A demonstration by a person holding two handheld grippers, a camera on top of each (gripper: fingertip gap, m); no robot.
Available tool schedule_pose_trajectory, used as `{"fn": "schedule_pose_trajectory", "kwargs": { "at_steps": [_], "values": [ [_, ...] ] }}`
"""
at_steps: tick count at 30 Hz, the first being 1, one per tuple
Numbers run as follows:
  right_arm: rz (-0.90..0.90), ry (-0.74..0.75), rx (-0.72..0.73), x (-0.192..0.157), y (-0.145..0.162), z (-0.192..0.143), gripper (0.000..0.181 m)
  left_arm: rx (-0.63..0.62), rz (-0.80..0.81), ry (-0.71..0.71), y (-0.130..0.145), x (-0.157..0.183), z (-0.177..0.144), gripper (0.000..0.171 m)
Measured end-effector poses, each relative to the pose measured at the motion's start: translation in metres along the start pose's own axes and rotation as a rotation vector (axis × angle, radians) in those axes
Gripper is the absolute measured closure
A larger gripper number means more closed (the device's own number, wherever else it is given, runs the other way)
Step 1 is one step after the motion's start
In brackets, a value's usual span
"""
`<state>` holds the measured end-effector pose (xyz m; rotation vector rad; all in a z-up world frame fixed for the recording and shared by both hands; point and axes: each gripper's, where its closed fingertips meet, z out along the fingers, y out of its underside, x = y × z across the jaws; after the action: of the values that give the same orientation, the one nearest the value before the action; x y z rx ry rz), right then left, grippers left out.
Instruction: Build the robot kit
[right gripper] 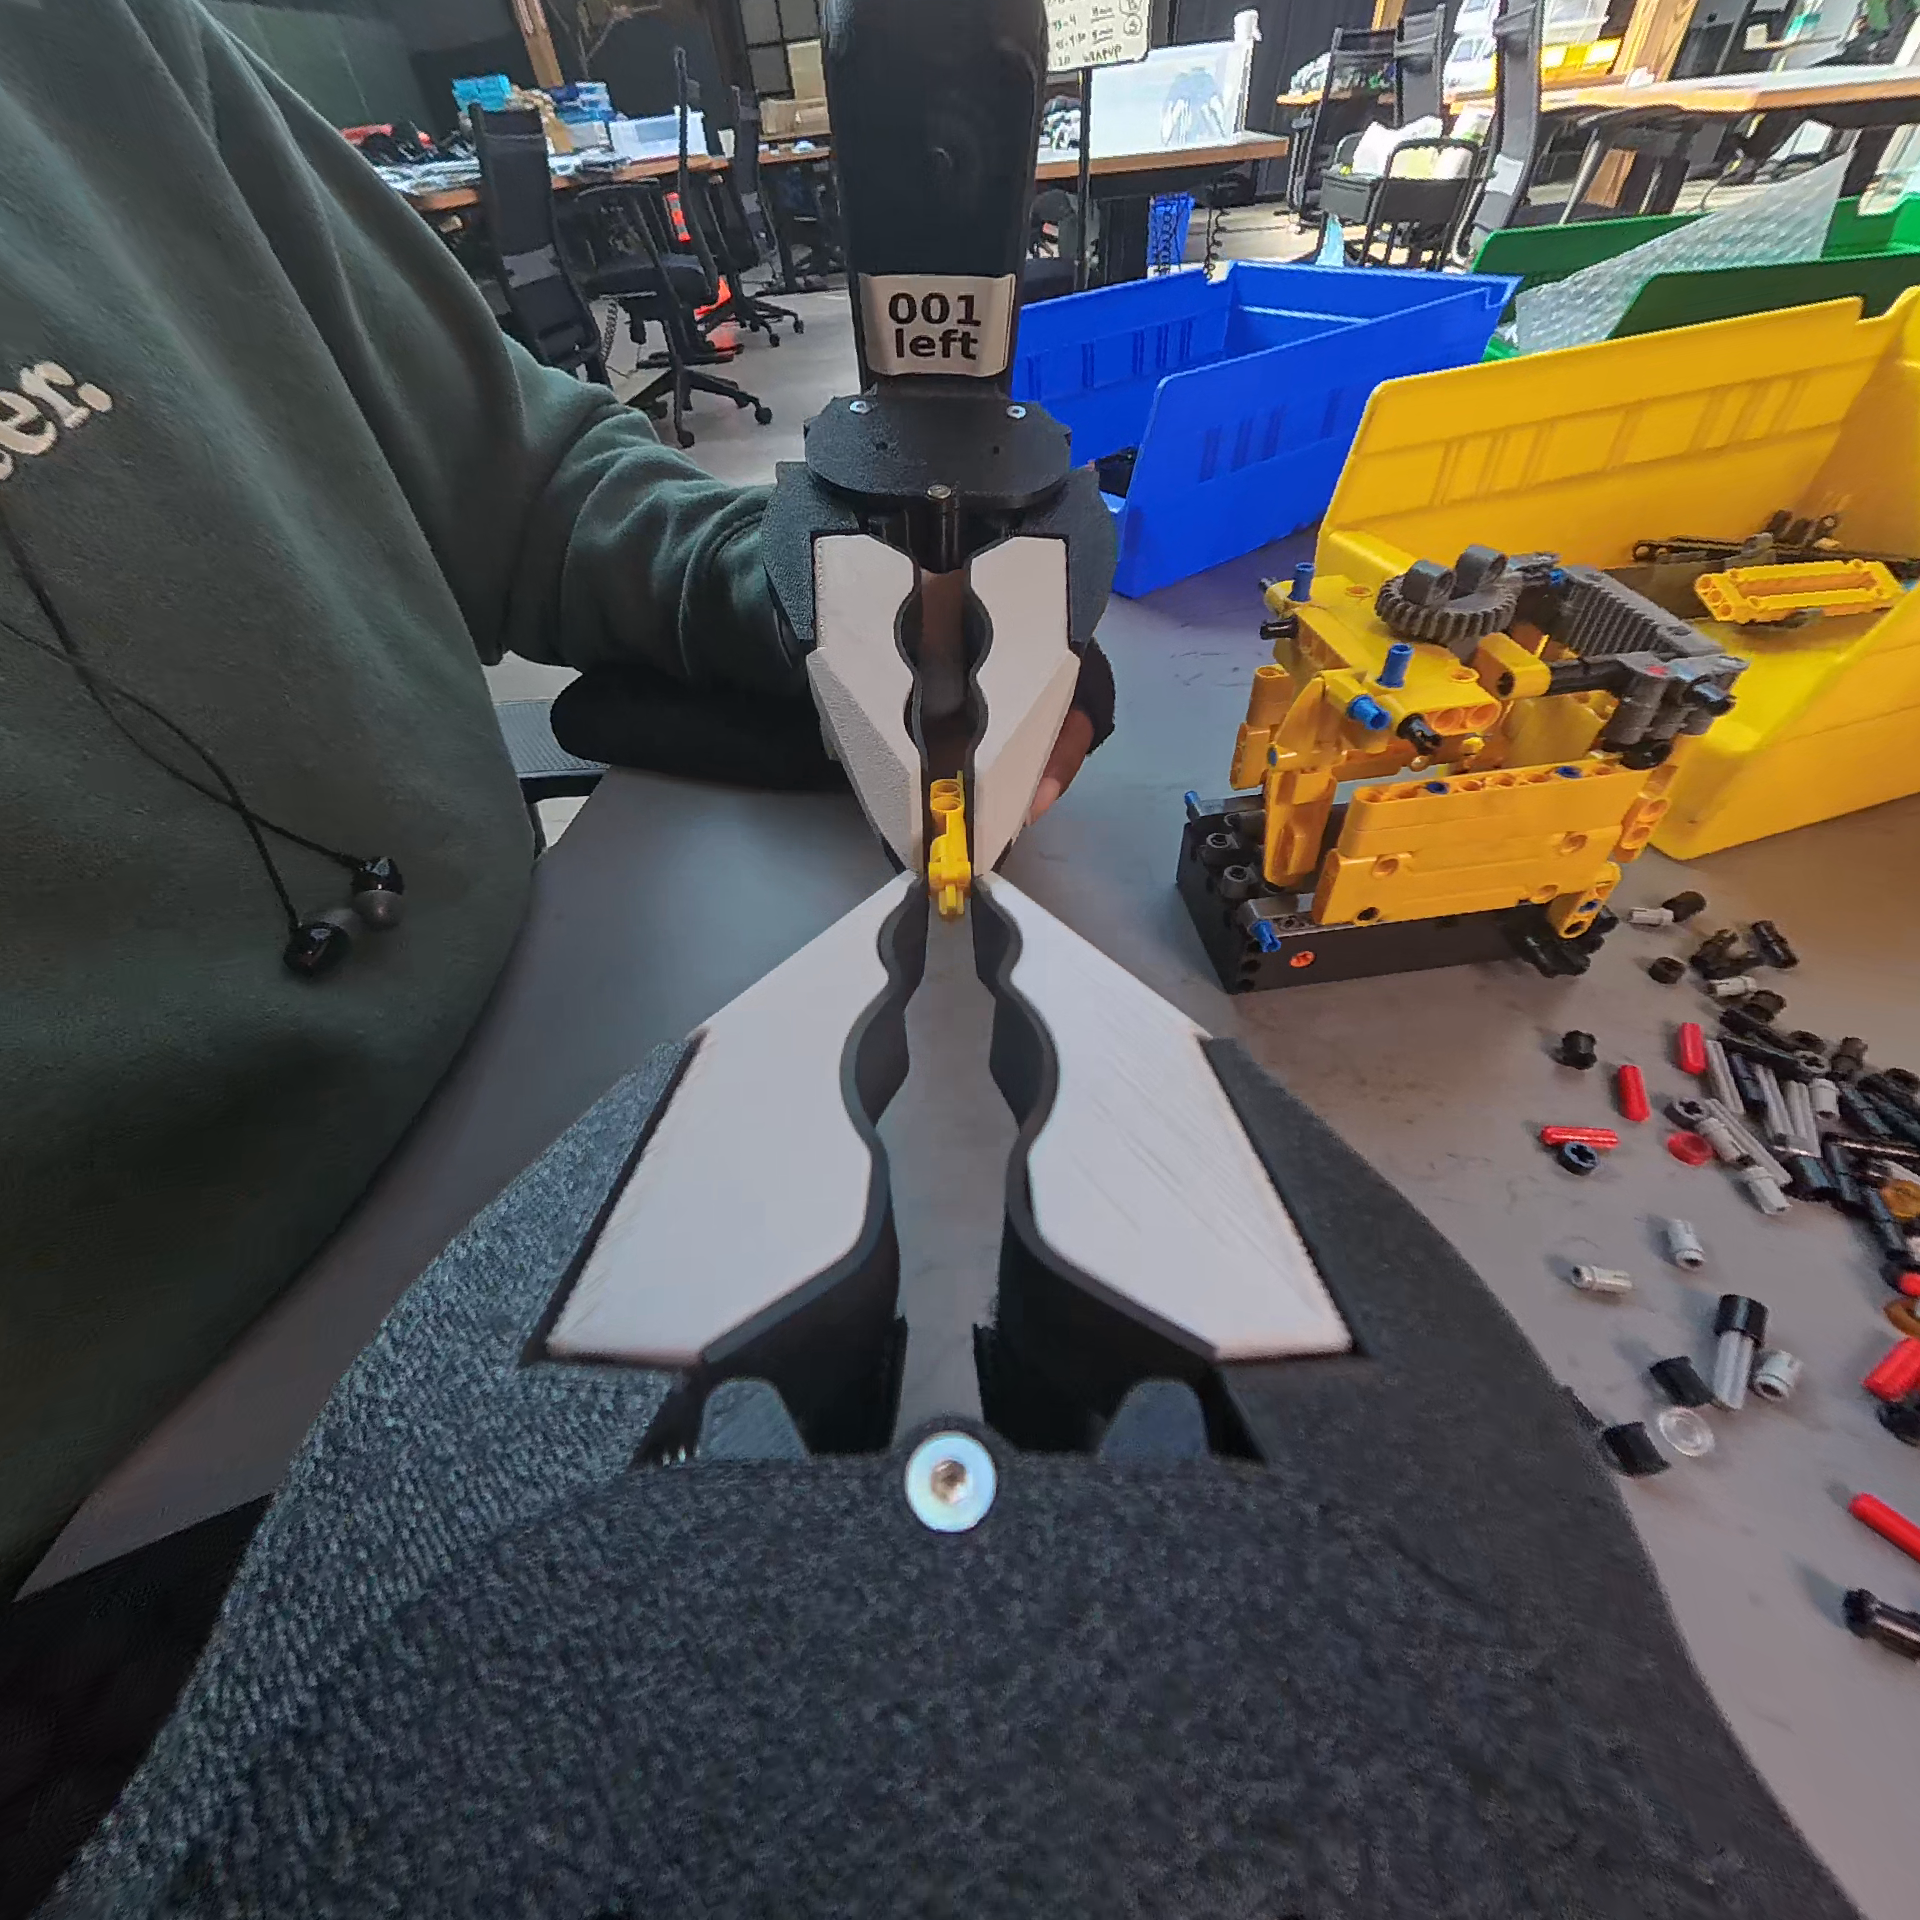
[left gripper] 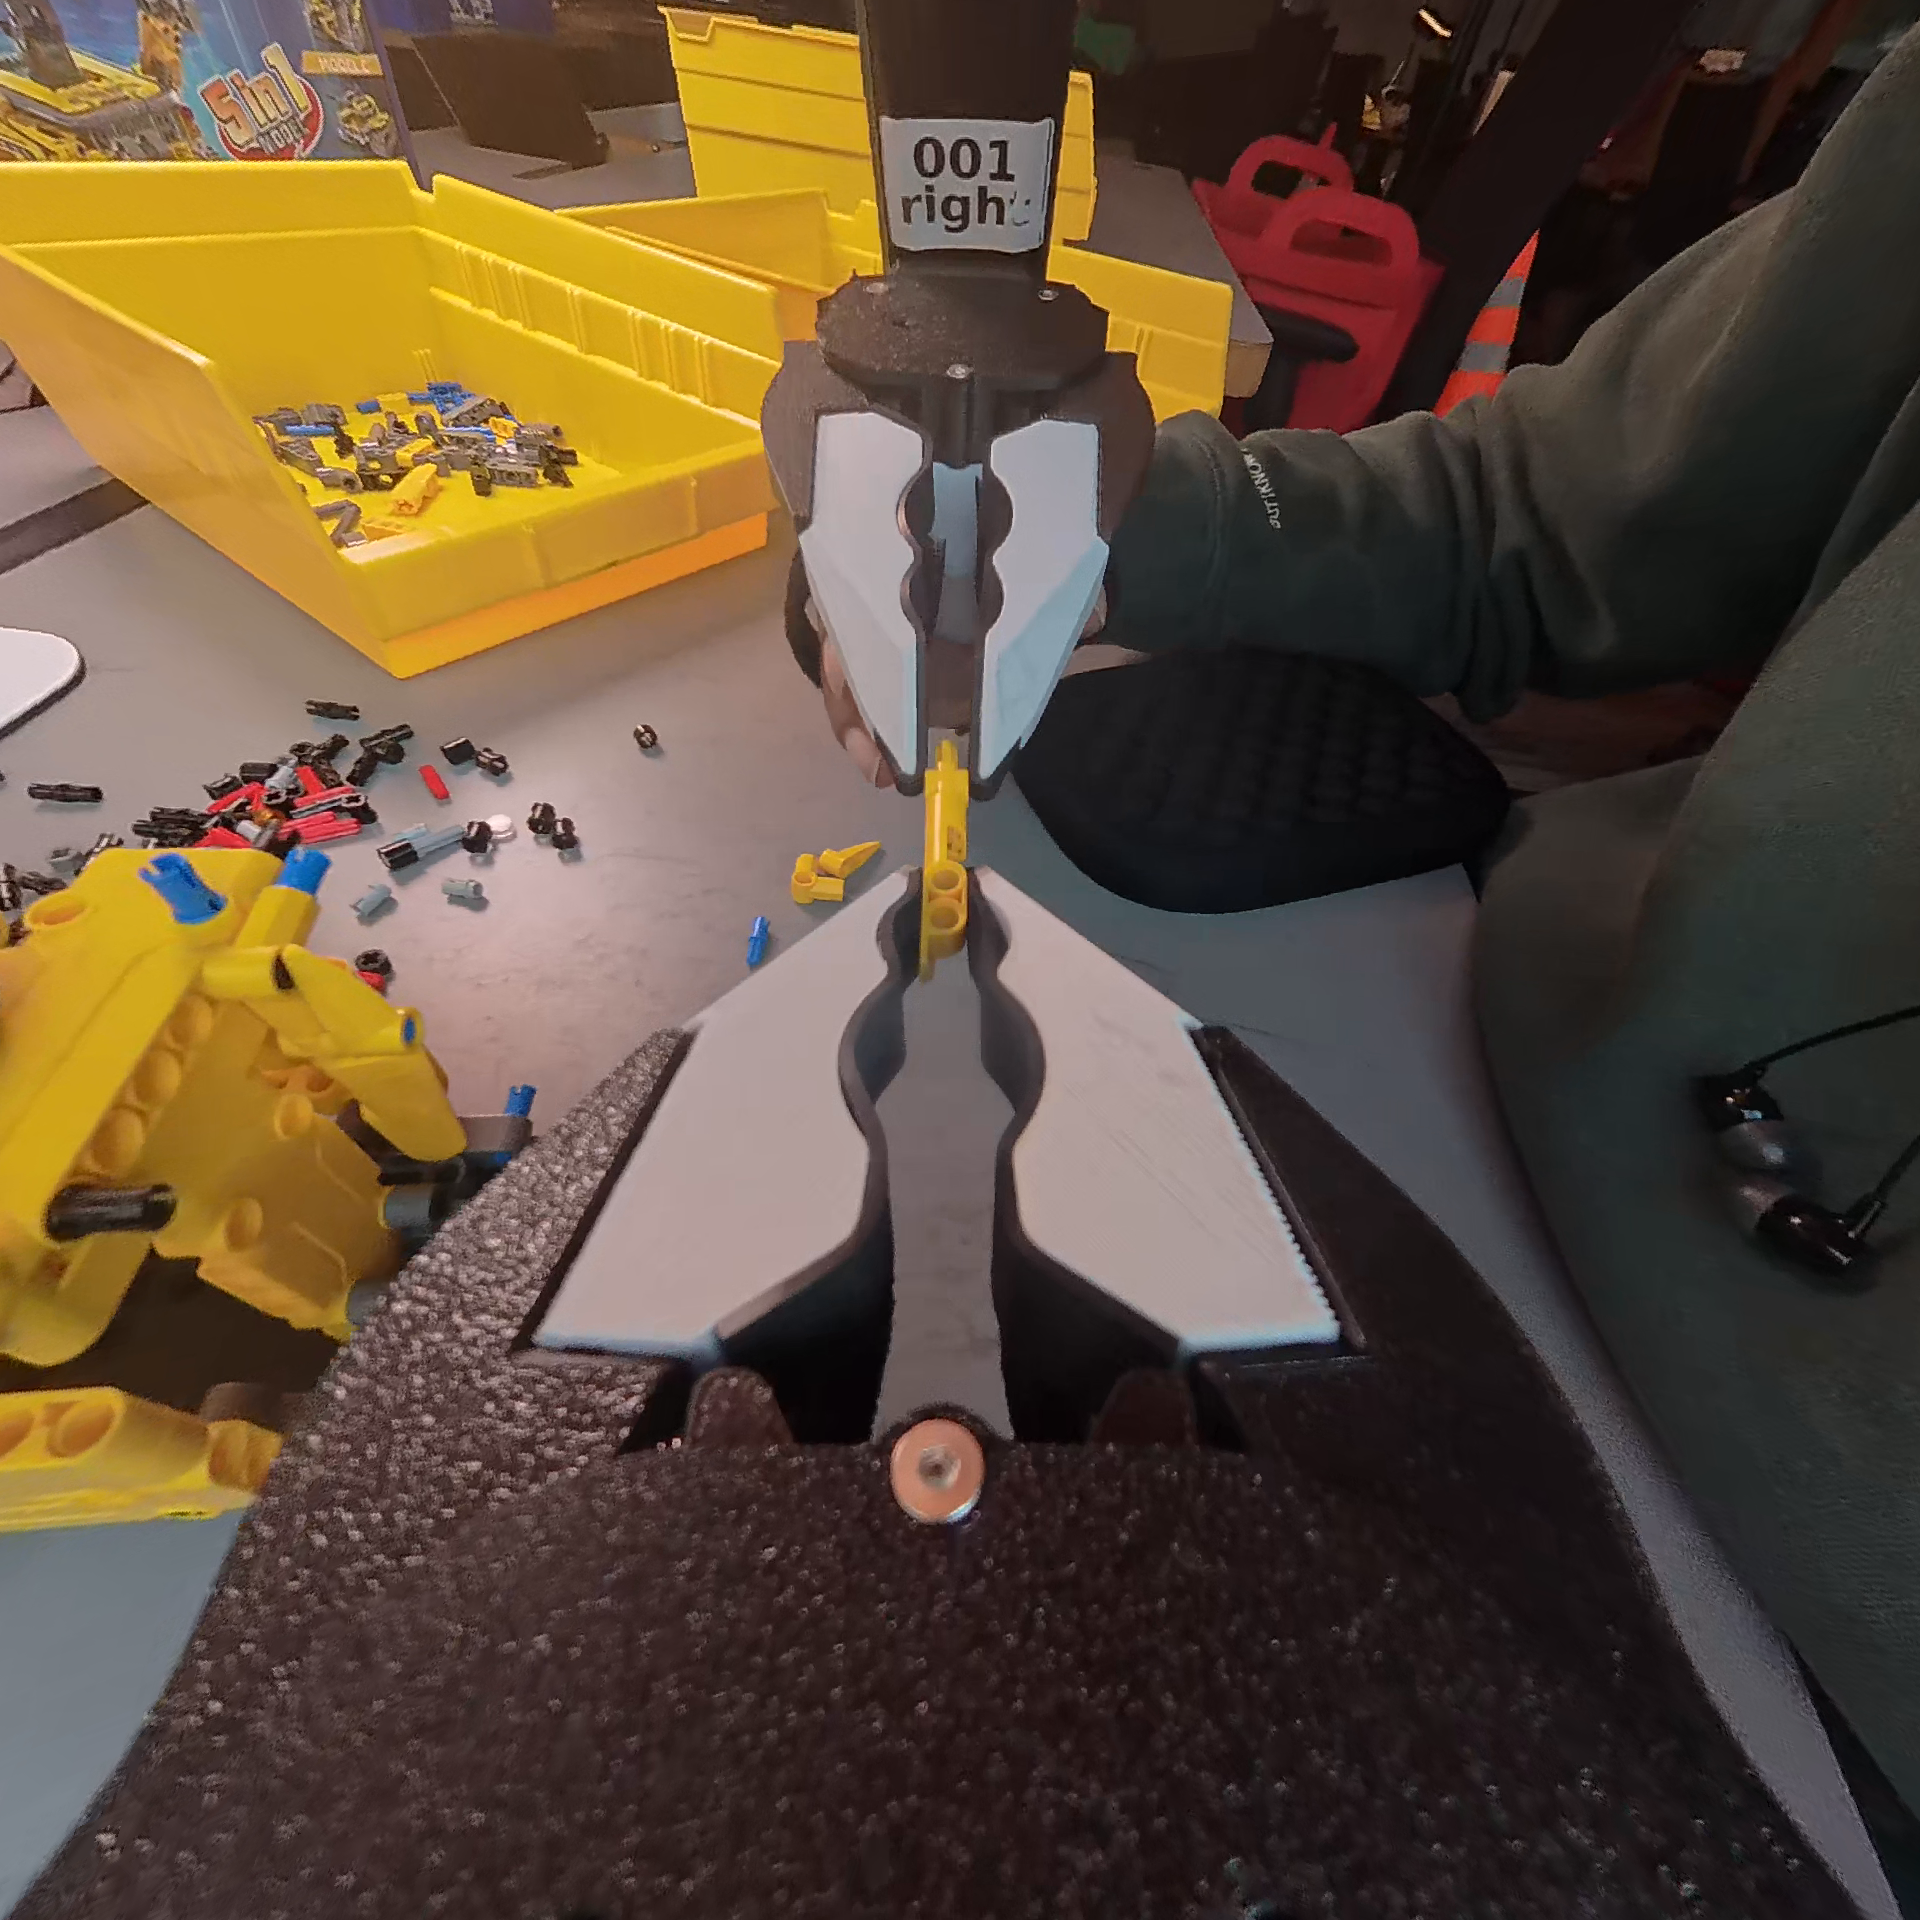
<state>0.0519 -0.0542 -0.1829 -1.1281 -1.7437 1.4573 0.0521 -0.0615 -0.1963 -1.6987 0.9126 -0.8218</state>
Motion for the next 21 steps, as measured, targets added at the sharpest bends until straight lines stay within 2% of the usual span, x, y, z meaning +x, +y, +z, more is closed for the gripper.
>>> {"fn": "schedule_pose_trajectory", "kwargs": {
  "at_steps": [8, 10, 11, 13, 14, 16, 18, 21],
  "values": [
    [0.042, 0.068, 0.128, 0.008, -0.020, -0.002, 0.178, 0.002, 0.036, -0.033, -0.002, -0.001, 0.002, 0.165],
    [0.035, 0.113, 0.155, 0.014, -0.024, -0.003, 0.170, 0.010, 0.020, -0.032, -0.003, -0.003, 0.001, 0.165],
    [0.037, 0.157, 0.170, 0.021, -0.025, -0.006, 0.158, 0.016, 0.012, -0.037, -0.004, -0.005, -0.001, 0.165],
    [0.046, 0.211, 0.150, 0.031, -0.022, -0.006, 0.106, 0.032, -0.005, -0.038, -0.006, -0.007, -0.003, 0.165],
    [0.052, 0.238, 0.110, 0.035, -0.017, -0.004, 0.085, 0.039, -0.013, -0.036, -0.007, -0.008, -0.004, 0.165],
    [0.040, 0.280, 0.064, 0.040, -0.011, -0.001, 0.069, 0.047, -0.022, -0.032, -0.007, -0.008, -0.005, 0.165],
    [0.033, 0.306, 0.038, 0.043, -0.005, 0.001, 0.069, 0.045, -0.020, -0.034, -0.007, -0.008, -0.005, 0.165],
    [0.035, 0.348, 0.026, 0.049, 0.000, -0.003, 0.090, 0.036, -0.019, -0.040, -0.005, -0.009, -0.004, 0.165]
  ]
}}
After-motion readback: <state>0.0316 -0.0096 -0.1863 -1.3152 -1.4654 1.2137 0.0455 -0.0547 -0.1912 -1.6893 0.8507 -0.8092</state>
